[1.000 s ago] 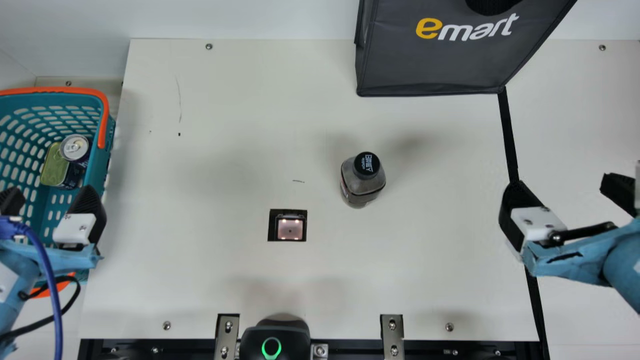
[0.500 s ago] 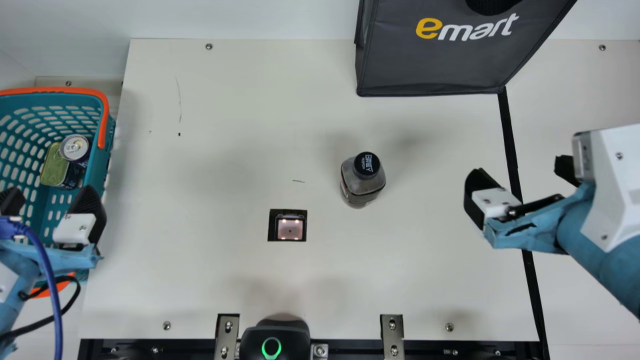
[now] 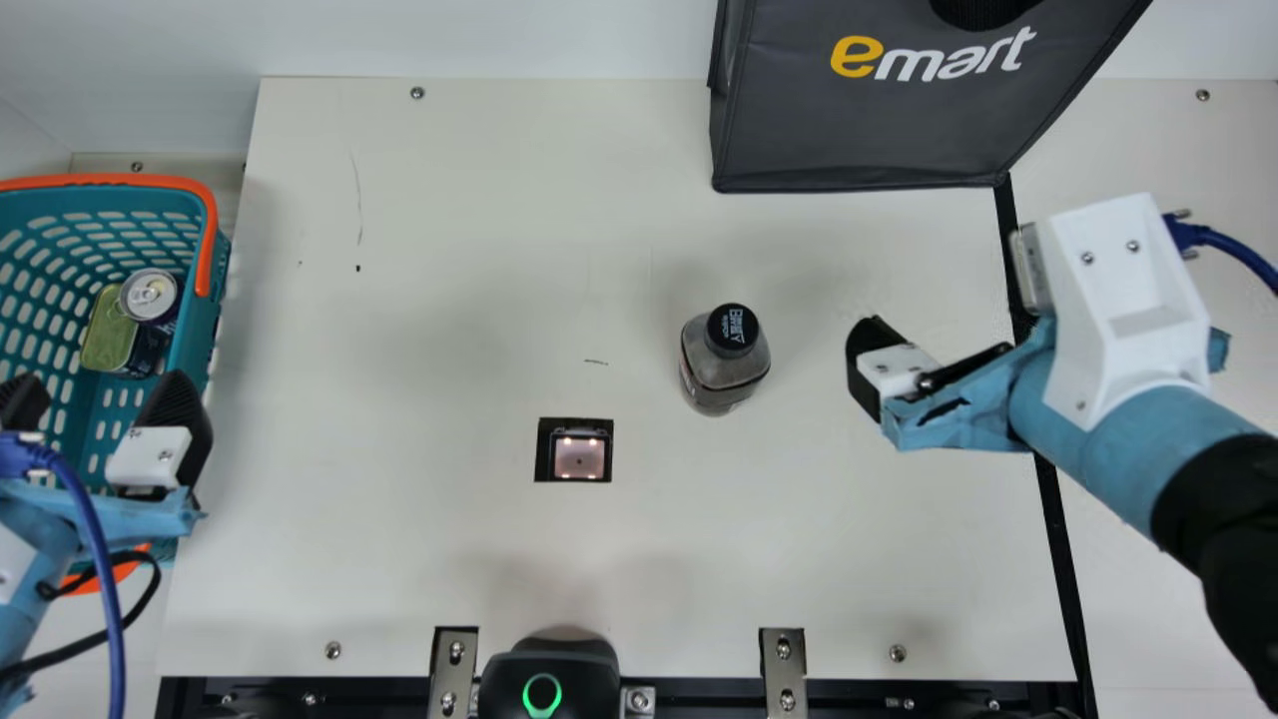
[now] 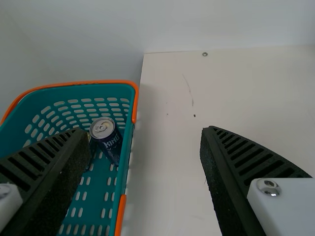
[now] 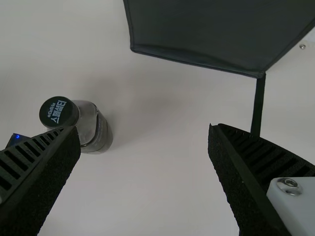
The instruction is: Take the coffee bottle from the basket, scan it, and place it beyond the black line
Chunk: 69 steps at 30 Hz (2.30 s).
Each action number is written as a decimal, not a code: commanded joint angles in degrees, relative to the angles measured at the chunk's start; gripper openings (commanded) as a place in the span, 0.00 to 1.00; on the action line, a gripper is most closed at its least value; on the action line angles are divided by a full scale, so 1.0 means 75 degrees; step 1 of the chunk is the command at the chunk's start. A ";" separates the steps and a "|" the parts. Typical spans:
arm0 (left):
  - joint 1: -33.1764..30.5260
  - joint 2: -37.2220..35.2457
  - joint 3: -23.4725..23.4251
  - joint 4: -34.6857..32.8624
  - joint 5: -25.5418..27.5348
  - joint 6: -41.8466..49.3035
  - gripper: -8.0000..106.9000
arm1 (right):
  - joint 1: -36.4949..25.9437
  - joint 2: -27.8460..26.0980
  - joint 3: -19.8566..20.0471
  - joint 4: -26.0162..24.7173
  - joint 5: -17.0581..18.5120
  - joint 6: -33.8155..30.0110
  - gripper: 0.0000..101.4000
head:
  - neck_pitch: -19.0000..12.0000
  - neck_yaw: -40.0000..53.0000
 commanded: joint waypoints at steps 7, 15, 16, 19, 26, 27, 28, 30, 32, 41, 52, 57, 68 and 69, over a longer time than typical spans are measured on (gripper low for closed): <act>0.0000 0.0000 0.0000 0.0000 0.0000 0.0000 0.85 | 0.0339 0.0454 0.0084 0.0036 -0.0360 0.0064 0.90 | -0.0127 0.0012; 0.0000 0.0000 0.0000 0.0000 0.0000 0.0000 0.85 | 0.0734 0.0899 0.0151 0.0041 -0.0715 0.0227 0.90 | -0.0127 0.0012; 0.0000 0.0000 0.0000 0.0000 0.0000 0.0000 0.85 | 0.0790 0.0957 0.0156 0.0038 -0.0760 0.0259 0.90 | -0.0127 0.0012; 0.0000 0.0000 0.0000 0.0000 0.0000 0.0000 0.85 | 0.0939 0.1123 0.0174 0.0033 -0.0899 0.0340 0.90 | -0.0127 0.0012; 0.0000 0.0000 0.0000 0.0000 0.0000 0.0000 0.85 | 0.1265 0.1512 0.0138 0.0015 -0.1171 0.0484 0.90 | -0.0127 0.0012; 0.0000 0.0000 0.0000 0.0000 0.0000 0.0000 0.85 | 0.1309 0.1564 0.0129 0.0016 -0.1205 0.0500 0.90 | -0.0127 0.0012; 0.0000 0.0000 0.0000 0.0000 0.0000 0.0000 0.85 | 0.1354 0.1616 0.0115 0.0015 -0.1234 0.0516 0.90 | -0.0127 0.0012; 0.0000 0.0000 0.0000 0.0000 0.0000 0.0000 0.85 | 0.1439 0.1716 0.0092 0.0011 -0.1294 0.0544 0.90 | -0.0127 0.0012; 0.0000 0.0000 0.0000 0.0000 0.0000 0.0000 0.85 | 0.1520 0.1808 0.0073 0.0007 -0.1351 0.0569 0.90 | -0.0127 0.0012; 0.0000 0.0000 0.0000 0.0000 0.0000 0.0000 0.85 | 0.1823 0.2199 -0.0004 -0.0005 -0.1555 0.0652 0.90 | -0.0127 0.0012; 0.0000 0.0000 0.0000 0.0000 0.0000 0.0000 0.85 | 0.2019 0.2560 0.0086 -0.0036 -0.1713 0.0753 0.90 | -0.0127 0.0012; 0.0000 0.0000 0.0000 0.0000 0.0000 0.0000 0.85 | 0.2071 0.2651 0.0157 -0.0034 -0.1762 0.0804 0.90 | -0.0127 0.0012; 0.0000 0.0000 0.0000 0.0000 0.0000 0.0000 0.85 | 0.2210 0.2838 0.0142 -0.0059 -0.1692 0.0914 0.90 | -0.0127 0.0012; 0.0000 0.0000 0.0000 0.0000 0.0000 0.0000 0.85 | 0.2228 0.2848 0.0127 -0.0067 -0.1665 0.0927 0.90 | -0.0127 0.0012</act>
